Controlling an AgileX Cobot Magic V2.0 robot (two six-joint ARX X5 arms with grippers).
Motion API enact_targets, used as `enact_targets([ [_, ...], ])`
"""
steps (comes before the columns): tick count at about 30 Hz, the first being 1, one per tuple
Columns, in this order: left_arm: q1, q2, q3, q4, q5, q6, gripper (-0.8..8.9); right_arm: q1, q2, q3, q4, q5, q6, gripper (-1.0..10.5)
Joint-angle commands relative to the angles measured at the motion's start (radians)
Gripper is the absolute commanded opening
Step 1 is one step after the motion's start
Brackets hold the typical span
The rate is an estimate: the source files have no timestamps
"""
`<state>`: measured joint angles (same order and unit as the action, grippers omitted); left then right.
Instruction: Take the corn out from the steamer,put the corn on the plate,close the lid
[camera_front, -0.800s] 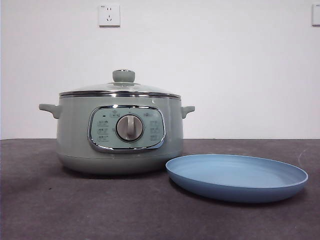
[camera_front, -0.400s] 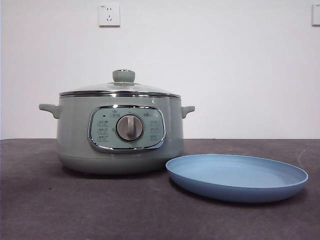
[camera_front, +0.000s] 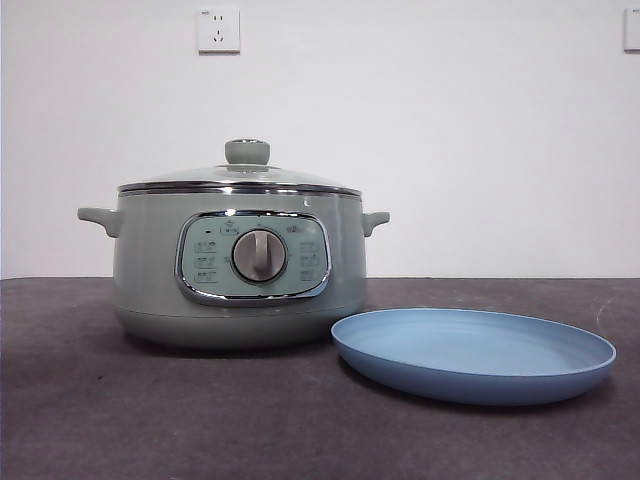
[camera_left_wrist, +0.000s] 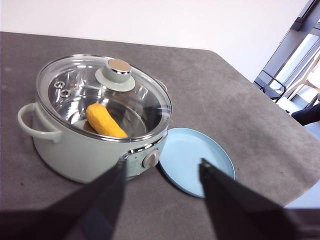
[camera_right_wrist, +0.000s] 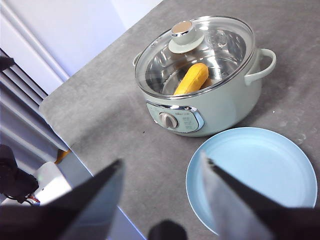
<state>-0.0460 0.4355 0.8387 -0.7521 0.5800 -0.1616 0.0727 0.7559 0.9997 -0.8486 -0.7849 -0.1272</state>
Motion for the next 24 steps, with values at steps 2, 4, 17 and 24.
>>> enact_targets([
  [2,0.002,0.019,0.001,0.051,0.006,0.001,5.66,0.002,-0.001,0.002,0.003,-0.001,0.003,6.0],
  [4,0.002,0.044,0.001,0.080,0.008,0.001,5.66,0.002,0.002,0.002,0.003,-0.001,0.003,6.0],
  [17,-0.056,0.404,0.007,0.452,0.049,0.008,5.65,0.002,0.041,0.002,0.006,0.000,0.003,6.0],
  [24,-0.156,0.679,0.142,0.548,-0.082,0.079,5.65,0.002,0.077,0.002,0.006,0.002,0.003,6.0],
])
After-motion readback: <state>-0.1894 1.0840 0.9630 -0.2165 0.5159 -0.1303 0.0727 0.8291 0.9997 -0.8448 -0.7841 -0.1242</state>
